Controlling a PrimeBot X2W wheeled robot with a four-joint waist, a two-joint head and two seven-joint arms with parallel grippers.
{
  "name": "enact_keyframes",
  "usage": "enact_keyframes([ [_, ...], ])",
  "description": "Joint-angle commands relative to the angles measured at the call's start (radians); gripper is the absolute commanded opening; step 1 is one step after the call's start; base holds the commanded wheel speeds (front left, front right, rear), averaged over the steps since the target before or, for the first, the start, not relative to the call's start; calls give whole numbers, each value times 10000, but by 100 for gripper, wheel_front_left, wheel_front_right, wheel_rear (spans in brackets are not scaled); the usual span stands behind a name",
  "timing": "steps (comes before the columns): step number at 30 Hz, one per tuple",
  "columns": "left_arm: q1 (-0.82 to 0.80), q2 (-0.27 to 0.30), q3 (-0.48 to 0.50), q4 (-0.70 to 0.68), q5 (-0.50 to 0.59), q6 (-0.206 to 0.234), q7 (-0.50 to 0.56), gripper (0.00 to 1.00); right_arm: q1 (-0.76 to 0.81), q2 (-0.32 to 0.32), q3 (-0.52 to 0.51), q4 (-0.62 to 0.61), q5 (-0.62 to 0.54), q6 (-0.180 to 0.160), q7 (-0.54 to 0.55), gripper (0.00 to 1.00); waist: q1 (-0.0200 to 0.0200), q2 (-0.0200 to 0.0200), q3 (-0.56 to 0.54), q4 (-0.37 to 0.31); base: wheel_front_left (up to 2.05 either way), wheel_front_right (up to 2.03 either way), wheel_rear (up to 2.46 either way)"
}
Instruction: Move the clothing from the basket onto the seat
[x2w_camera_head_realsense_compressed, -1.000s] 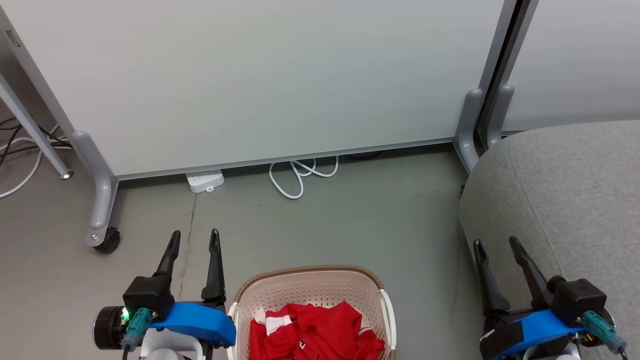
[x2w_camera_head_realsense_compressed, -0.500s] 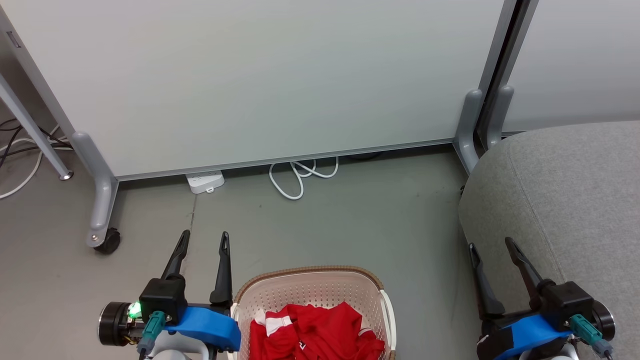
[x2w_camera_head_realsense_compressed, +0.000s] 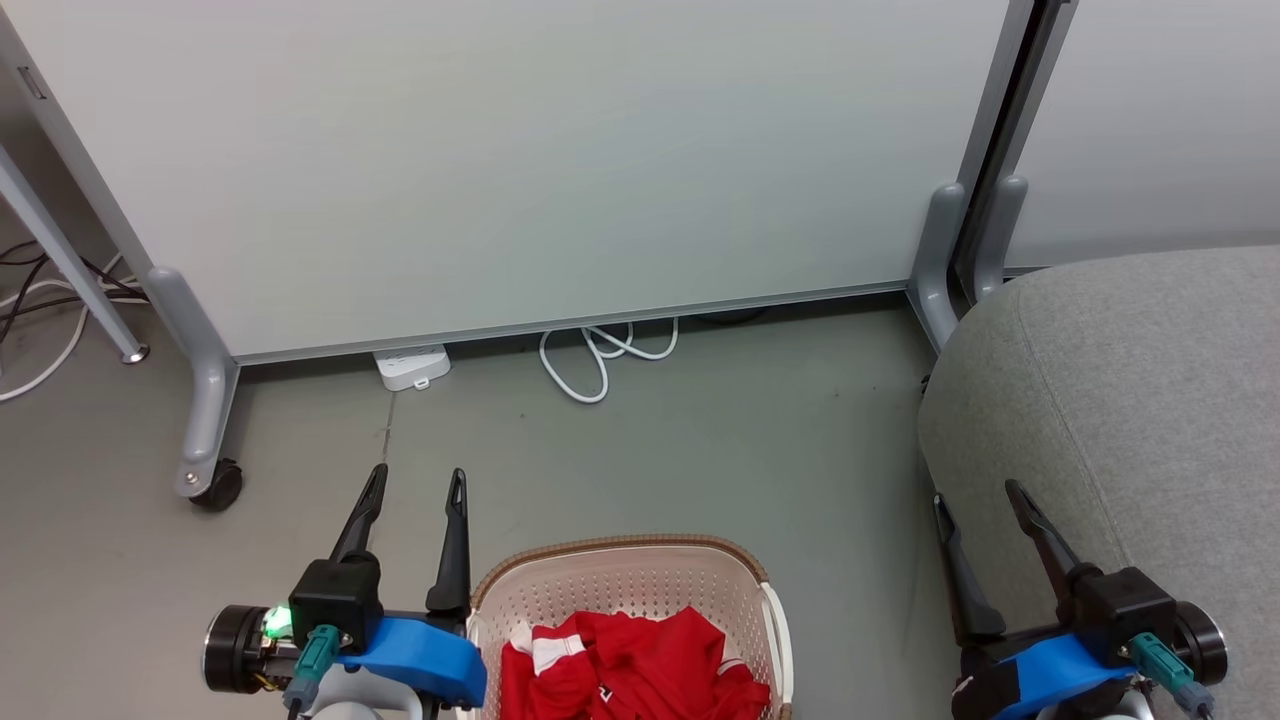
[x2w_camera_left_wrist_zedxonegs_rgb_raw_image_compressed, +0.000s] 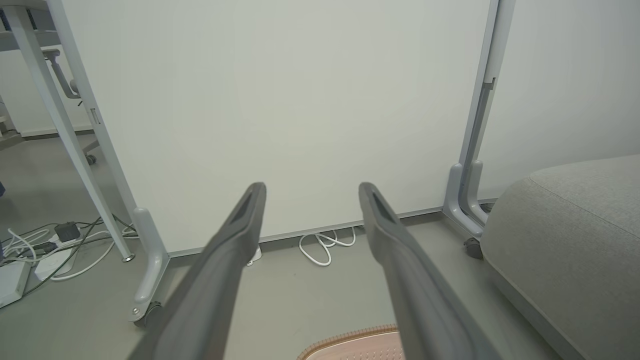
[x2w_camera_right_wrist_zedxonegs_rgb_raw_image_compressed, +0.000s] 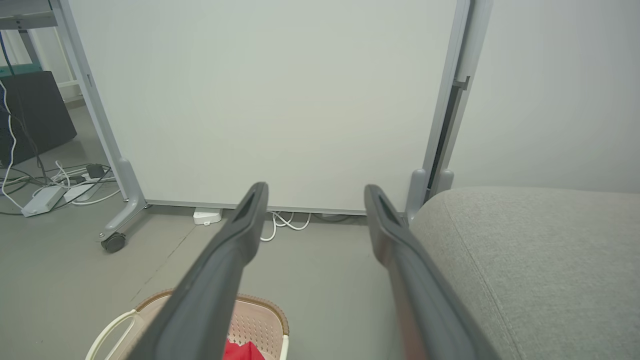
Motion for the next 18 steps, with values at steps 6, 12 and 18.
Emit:
enact_keyframes([
  [6, -125, 1, -26, 64, -66, -47, -52, 100, 29, -58, -39, 70, -47, 4, -51, 100, 0, 0, -9, 17, 0, 0, 0],
  [12, -386, 1, -277, 339, 15, -256, -51, 100, -54, -58, -22, 81, -105, 4, -51, 100, 0, 0, 109, -78, 0, 0, 0],
  [18, -978, 2, -770, 1004, 195, -544, -51, 100, -278, -58, 32, 43, -209, 4, -48, 100, 0, 0, 473, -399, 0, 0, 0],
])
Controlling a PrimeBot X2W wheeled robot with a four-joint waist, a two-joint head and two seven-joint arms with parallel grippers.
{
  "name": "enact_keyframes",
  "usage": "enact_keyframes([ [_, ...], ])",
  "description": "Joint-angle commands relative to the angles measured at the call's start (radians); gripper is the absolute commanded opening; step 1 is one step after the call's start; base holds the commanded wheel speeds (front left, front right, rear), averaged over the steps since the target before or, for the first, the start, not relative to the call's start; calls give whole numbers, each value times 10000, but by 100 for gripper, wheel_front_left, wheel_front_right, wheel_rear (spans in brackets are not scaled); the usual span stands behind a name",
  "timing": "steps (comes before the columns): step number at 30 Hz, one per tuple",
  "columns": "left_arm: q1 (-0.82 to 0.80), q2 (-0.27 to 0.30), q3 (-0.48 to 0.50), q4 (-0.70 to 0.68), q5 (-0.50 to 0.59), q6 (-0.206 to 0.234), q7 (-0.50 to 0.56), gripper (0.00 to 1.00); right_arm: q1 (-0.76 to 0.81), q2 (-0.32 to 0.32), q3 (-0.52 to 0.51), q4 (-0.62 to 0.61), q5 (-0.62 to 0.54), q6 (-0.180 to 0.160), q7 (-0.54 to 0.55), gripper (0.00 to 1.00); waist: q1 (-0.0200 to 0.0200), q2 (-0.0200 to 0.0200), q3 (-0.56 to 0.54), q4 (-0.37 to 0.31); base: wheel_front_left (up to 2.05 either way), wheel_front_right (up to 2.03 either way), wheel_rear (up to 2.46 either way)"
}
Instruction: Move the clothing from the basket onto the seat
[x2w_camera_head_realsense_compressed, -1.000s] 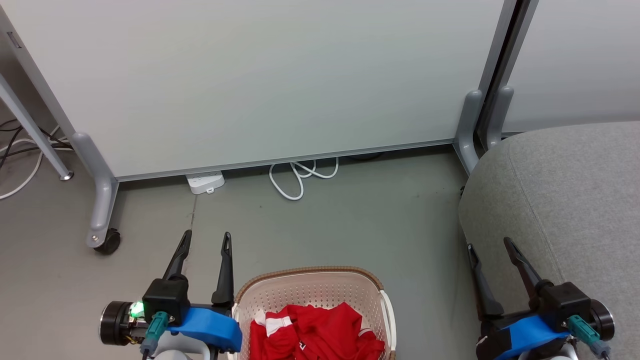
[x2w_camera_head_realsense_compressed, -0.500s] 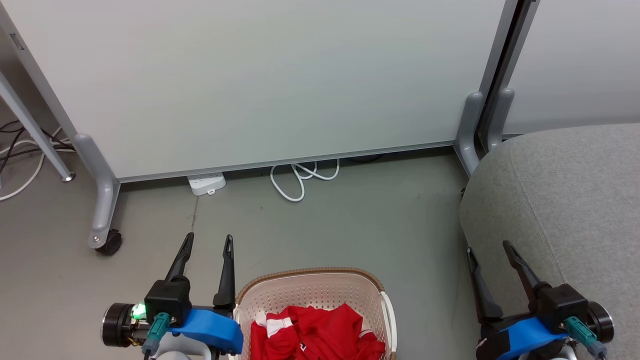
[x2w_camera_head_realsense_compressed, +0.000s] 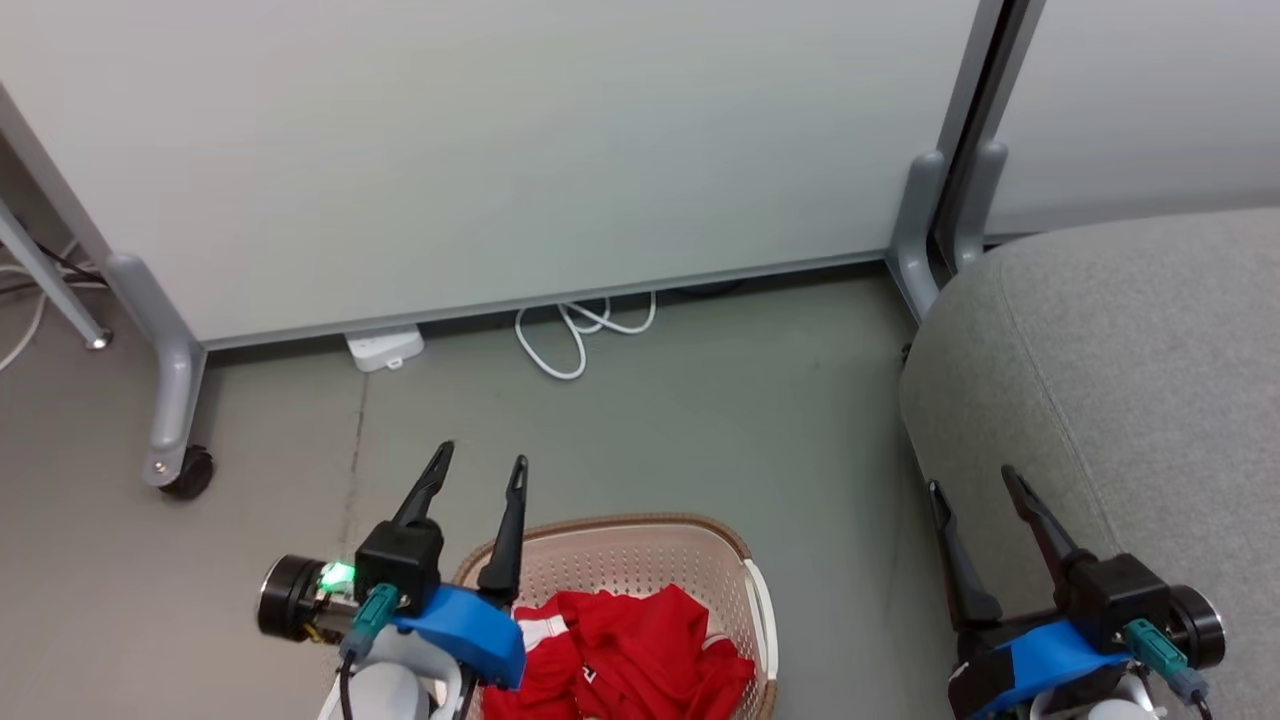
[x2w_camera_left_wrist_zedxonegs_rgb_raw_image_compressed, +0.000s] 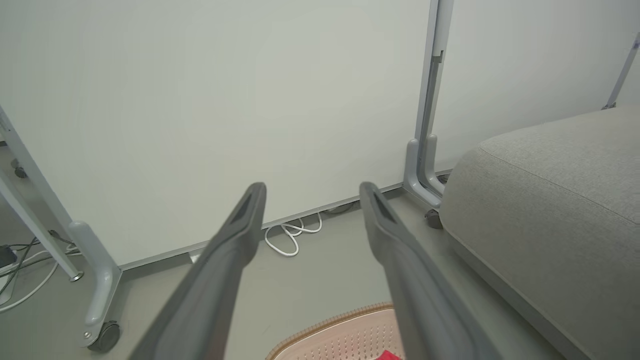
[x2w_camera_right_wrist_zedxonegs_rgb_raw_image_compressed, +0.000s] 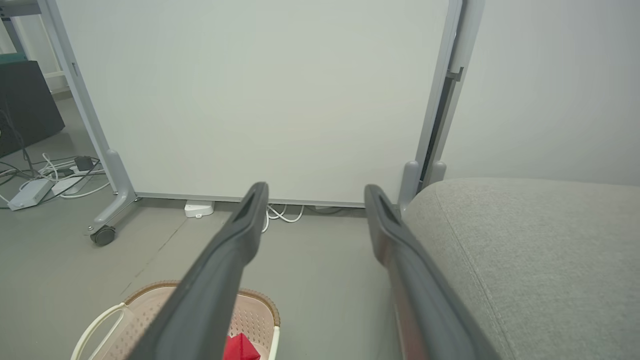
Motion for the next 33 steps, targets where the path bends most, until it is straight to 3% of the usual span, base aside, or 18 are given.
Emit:
enact_keyframes([
  [1, -297, 4, -83, 119, 97, -74, -47, 100, -191, -55, -2, -54, -91, 4, -42, 100, 0, 0, 253, -162, 0, 0, 0],
  [17, -2966, 701, -1874, 2843, 659, -425, -39, 100, -2028, -48, 259, -565, -21, 3, -40, 100, 0, 0, 3162, -1503, 0, 0, 0],
  [27, -4719, 1237, -3984, 4939, 221, -406, -39, 100, -3085, -45, 372, -946, 133, 3, -40, 100, 0, 0, 5152, -1948, 0, 0, 0],
  [33, -5621, 1274, -5157, 6536, -106, -406, -17, 100, -3599, -47, 478, -1137, 171, 3, -39, 100, 0, 0, 6101, -2104, 0, 0, 0],
])
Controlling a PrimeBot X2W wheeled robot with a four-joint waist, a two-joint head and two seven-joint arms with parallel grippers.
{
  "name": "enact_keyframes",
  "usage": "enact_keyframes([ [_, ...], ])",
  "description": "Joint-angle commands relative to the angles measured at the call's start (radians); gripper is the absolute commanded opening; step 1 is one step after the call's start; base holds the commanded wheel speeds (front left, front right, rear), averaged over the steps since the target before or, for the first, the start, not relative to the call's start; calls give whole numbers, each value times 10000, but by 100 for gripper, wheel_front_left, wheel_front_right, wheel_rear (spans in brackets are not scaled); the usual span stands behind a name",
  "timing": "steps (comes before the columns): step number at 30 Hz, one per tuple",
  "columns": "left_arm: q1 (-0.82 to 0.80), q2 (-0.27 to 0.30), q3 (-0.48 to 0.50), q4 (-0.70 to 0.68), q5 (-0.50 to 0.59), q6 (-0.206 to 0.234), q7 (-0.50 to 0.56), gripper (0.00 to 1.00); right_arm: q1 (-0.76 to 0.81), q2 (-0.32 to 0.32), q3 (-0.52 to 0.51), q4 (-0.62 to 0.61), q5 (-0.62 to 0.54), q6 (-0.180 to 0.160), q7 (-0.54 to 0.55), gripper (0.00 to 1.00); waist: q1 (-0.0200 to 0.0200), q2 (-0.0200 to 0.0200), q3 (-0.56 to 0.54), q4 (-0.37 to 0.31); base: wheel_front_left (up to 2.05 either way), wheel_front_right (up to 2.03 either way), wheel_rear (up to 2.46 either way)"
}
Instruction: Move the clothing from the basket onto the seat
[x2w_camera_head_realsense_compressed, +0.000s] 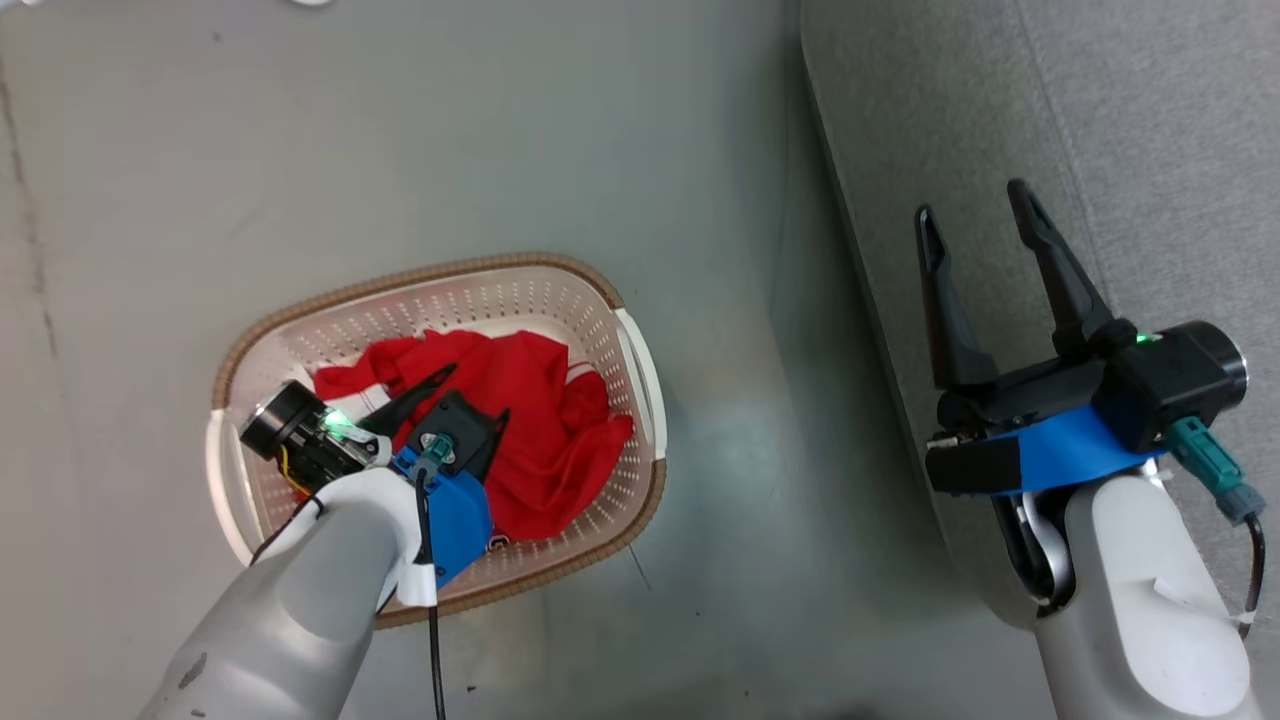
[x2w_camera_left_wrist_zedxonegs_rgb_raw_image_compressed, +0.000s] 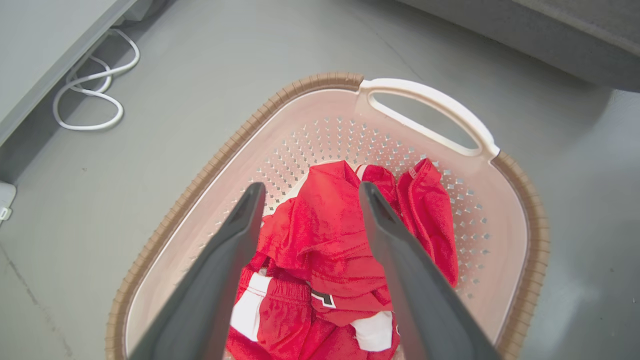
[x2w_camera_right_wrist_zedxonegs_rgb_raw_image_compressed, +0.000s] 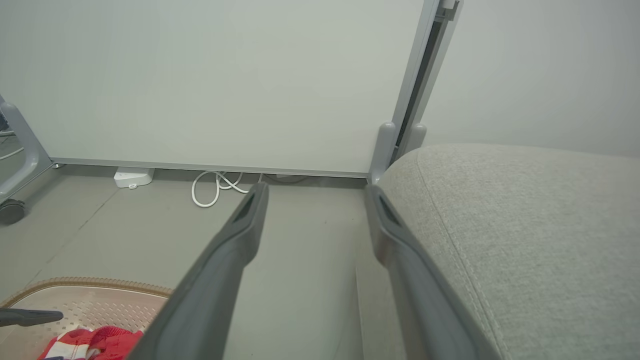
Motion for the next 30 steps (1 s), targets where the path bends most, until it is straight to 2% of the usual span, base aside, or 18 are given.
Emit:
enact_keyframes([
  [1, -332, 28, -229, 319, -125, -1, 9, 100, -275, -33, 33, -82, 26, 1, -35, 100, -2, 0, 594, -181, 0, 0, 0],
  [10, -1317, 0, -1814, 1539, -917, -2, 728, 100, -876, -32, 153, -343, 79, 1, -35, 100, -2, 0, 1825, -349, 0, 0, 0],
  [22, -2322, 374, -3439, 1777, -1897, -3, 1872, 100, -1375, -32, 145, -726, 18, 1, -37, 100, -2, 0, 3294, -489, 0, 0, 0],
  [30, -2797, 436, -4170, 1891, -2337, -3, 2557, 100, -1464, -32, 144, -860, -10, 1, -37, 100, -2, 0, 3760, -443, 0, 0, 0],
])
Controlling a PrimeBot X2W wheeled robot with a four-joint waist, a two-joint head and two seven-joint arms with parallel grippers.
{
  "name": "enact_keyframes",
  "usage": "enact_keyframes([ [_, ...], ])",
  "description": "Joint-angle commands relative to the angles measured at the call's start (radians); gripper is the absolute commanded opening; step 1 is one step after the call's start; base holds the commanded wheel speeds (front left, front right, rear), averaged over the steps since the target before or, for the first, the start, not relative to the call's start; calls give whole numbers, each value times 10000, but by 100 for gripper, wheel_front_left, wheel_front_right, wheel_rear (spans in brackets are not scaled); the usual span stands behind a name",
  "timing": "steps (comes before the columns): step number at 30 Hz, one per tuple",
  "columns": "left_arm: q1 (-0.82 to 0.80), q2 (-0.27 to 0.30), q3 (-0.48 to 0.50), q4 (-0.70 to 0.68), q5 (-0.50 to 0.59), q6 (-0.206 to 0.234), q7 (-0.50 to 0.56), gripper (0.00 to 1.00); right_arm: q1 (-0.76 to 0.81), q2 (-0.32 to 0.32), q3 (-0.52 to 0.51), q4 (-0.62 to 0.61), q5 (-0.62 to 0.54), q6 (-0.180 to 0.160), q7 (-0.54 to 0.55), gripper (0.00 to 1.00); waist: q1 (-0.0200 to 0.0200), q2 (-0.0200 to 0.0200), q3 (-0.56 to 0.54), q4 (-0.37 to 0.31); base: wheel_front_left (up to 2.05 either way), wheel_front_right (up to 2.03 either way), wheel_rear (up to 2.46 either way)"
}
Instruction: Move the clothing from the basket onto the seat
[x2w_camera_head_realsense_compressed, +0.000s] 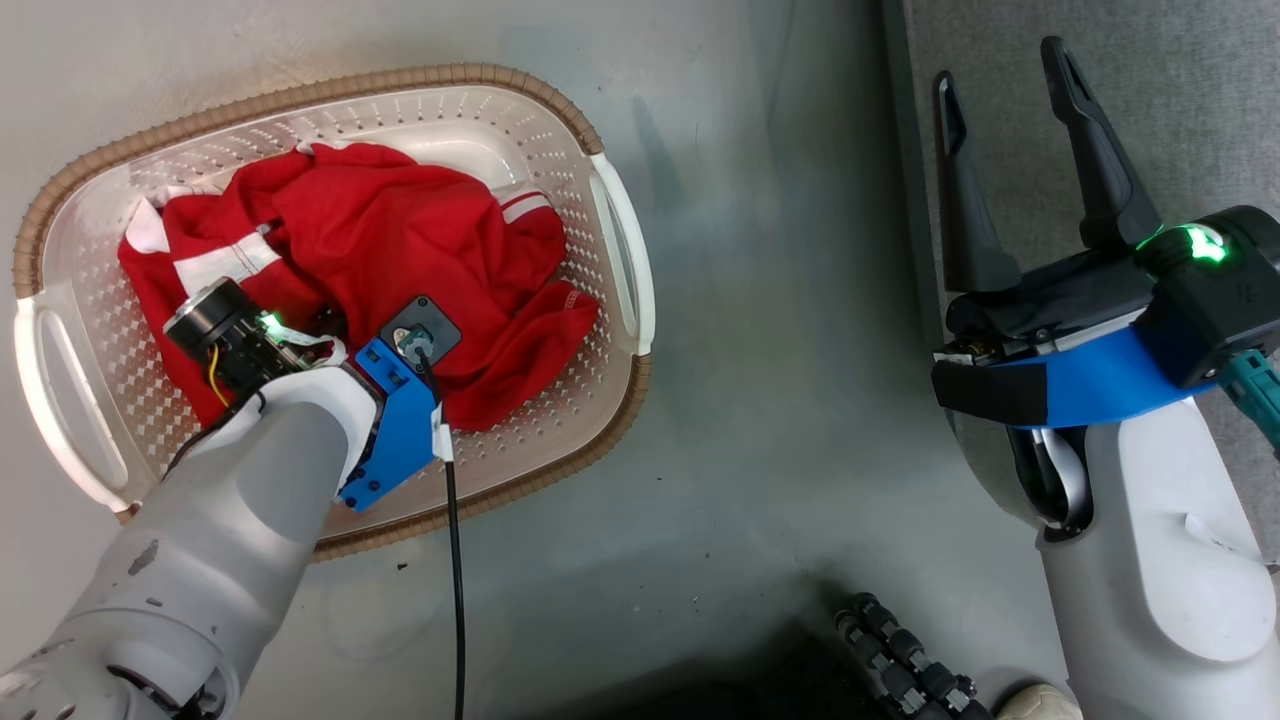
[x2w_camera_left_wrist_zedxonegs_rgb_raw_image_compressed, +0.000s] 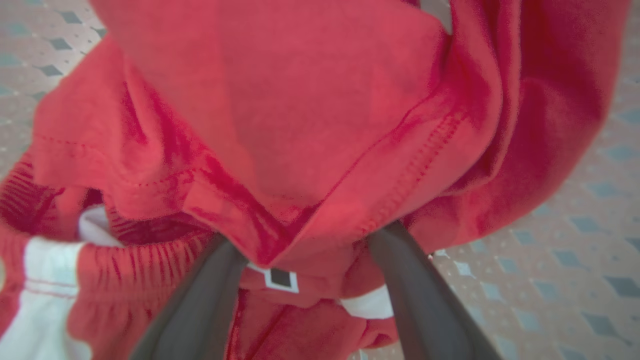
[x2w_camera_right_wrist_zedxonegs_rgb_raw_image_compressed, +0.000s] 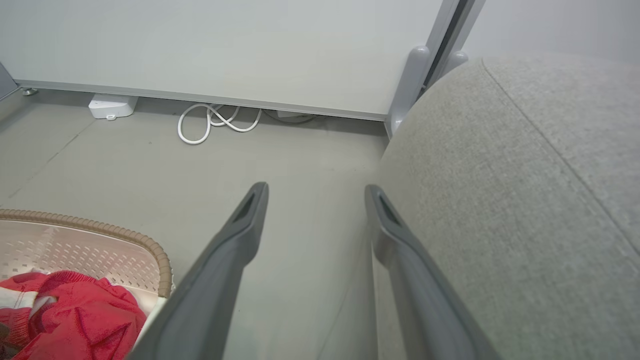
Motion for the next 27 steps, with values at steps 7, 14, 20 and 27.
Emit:
enact_keyframes([
  [7, -301, 23, -433, 106, -353, -3, 418, 100, -151, -32, -78, -56, -93, 1, -35, 100, -1, 0, 105, 31, 0, 0, 0],
  [14, -345, -89, -801, 135, -632, -3, 594, 0, -139, -32, -166, -7, -182, 1, -37, 100, -1, 0, 1, 97, 0, 0, 0],
  [20, -287, -226, -933, 114, -760, -3, 448, 0, -115, -32, -206, 62, -220, 1, -35, 100, -1, 0, -199, 175, 0, 0, 0],
  [27, -78, -482, -1117, -77, -1016, -3, 53, 0, 14, -32, -299, 187, -254, 1, -37, 100, -1, 0, -657, 333, 0, 0, 0],
])
